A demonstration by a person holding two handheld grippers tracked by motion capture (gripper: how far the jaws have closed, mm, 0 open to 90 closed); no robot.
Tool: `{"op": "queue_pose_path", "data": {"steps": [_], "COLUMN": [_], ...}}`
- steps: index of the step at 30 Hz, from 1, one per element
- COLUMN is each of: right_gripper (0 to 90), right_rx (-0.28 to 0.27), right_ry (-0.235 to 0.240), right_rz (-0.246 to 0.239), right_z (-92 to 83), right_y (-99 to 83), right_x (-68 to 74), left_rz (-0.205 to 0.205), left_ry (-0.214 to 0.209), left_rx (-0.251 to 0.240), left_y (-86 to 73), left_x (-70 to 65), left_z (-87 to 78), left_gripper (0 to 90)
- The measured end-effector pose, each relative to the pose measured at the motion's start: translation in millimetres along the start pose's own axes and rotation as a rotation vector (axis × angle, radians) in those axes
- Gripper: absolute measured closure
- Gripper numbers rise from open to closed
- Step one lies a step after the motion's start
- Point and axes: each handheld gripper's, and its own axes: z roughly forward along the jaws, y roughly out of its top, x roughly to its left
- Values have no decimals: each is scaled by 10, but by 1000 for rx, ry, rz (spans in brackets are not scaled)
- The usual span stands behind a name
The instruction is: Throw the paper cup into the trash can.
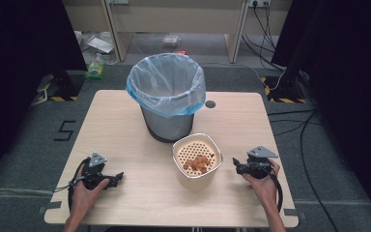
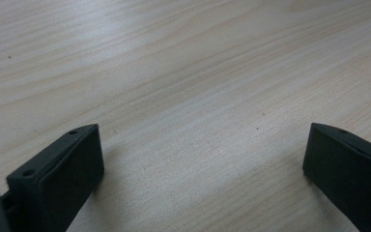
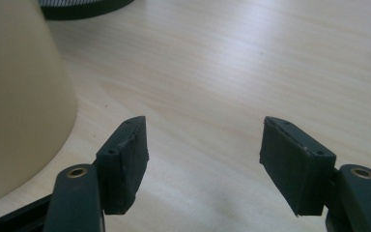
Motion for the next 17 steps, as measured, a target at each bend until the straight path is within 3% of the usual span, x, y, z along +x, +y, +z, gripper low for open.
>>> {"op": "queue_pose_path", "data": {"steps": [4,7,9,14,17], "right_gripper": [337,329,332,307,283], "right_rx": [33,64,66,123,117], "right_ry": [24,14,23,47,55], "right_rz": [-4,-29,-12,-22,-13], "right_z": [23,47,66,160,170], "right_y": [-69,-89,-115,-209,-213], "right_x": [44,68,91,117,119], "left_rz": [0,0,1,1,1], "left_ry": [0,0,0,1,1], "left_rx": [0,0,0,-1,-1], "left_y": [0,0,0,0,-1], "left_x": [0,0,-1,-1,-1], "left_z": [0,0,0,0,-1], "left_gripper": [0,0,0,0,0]}}
